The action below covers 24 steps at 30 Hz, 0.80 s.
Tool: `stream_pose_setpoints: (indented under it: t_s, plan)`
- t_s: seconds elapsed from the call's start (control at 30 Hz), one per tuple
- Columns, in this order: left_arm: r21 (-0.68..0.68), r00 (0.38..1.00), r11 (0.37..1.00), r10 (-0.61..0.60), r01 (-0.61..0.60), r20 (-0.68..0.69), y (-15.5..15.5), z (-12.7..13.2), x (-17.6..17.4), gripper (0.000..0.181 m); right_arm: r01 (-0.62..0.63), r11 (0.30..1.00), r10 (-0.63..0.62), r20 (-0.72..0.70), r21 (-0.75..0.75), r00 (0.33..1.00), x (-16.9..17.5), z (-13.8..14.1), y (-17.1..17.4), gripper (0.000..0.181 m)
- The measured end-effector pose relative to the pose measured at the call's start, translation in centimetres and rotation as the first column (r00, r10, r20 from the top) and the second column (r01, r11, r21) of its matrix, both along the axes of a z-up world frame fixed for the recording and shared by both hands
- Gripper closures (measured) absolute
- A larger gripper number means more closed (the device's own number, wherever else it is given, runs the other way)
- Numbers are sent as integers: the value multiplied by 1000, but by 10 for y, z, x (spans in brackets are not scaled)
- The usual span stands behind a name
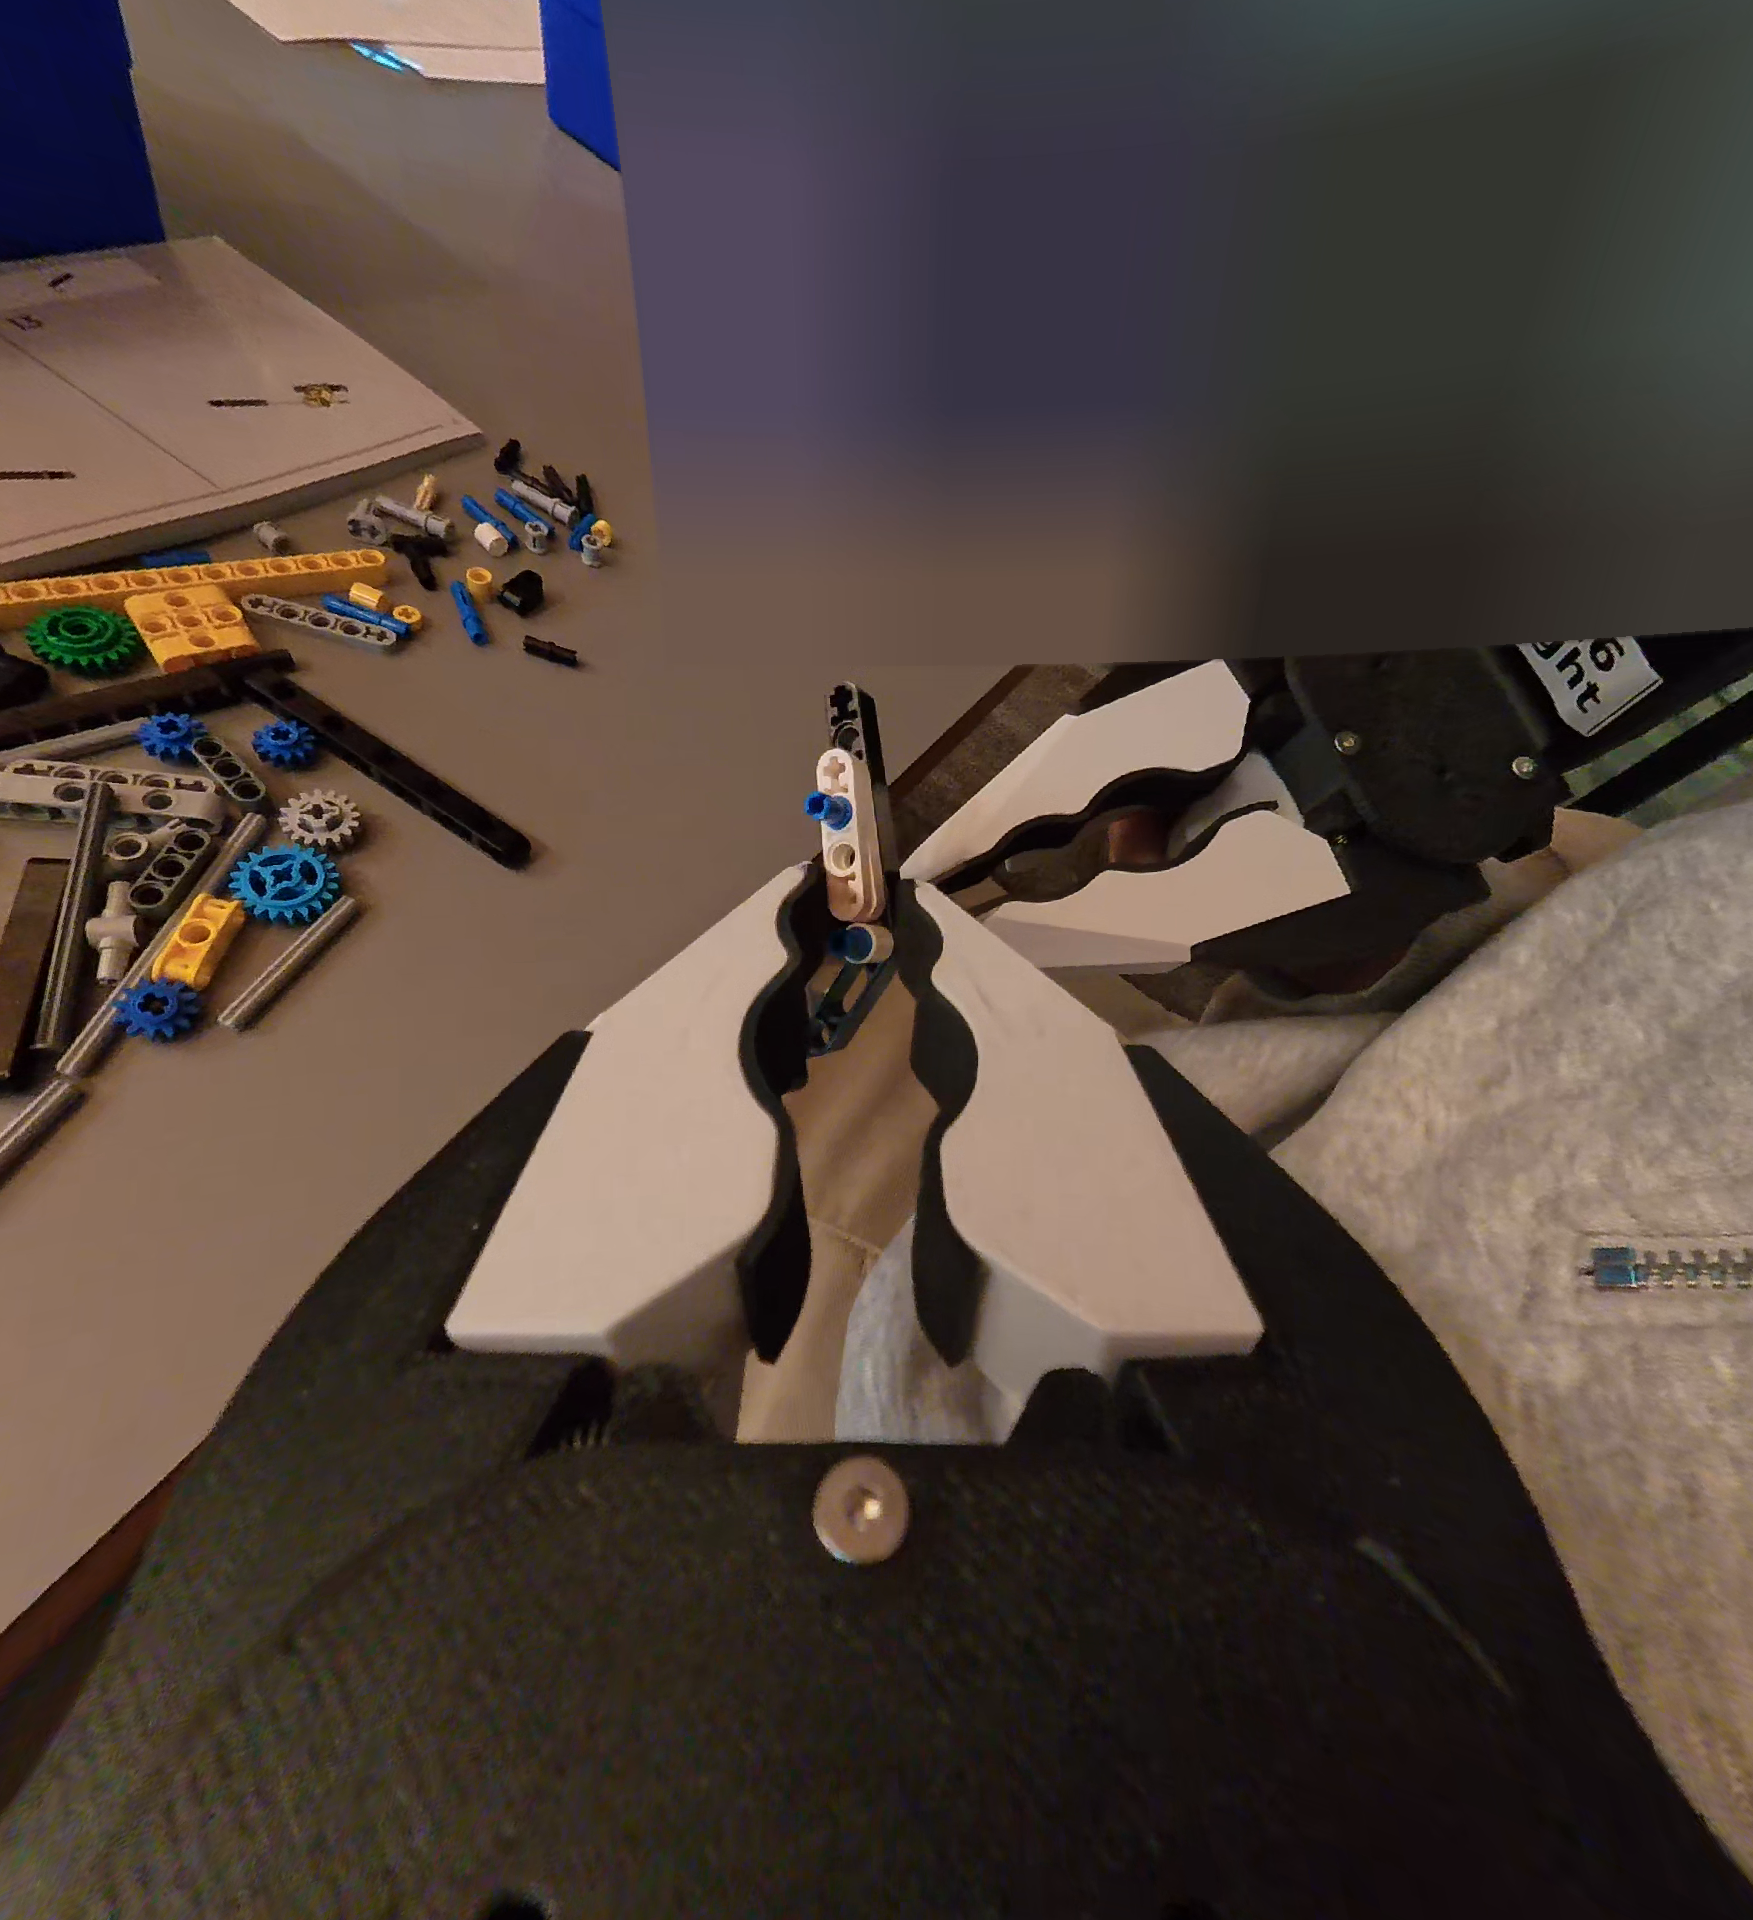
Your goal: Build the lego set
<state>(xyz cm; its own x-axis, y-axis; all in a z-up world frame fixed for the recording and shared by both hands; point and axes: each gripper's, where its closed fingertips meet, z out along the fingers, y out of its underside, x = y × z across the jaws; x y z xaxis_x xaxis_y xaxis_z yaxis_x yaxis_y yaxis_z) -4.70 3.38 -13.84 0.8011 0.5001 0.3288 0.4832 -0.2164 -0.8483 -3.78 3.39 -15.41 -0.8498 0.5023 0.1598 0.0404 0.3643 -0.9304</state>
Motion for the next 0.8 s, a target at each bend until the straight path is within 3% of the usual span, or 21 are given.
stream_pose_setpoints:
  t_s: [0.37,0.47,0.67,0.8]
  plan:
    - [-6,1000,1000,1,-1,-30,1,0,-1,169,6,1000,-5,15,-18,1000,-2,-1,-1,177]
    - [-5,998,1000,-10,10,-66,4,3,1,156,12,998,-9,43,-66,999,-4,1,-1,176]
    - [224,1000,975,1,-3,6,2,31,-1,146,-17,975,25,35,-223,999,-5,17,2,176]
    - [367,997,930,19,12,-81,-7,64,1,144,-50,928,33,-52,-370,998,-8,38,12,176]
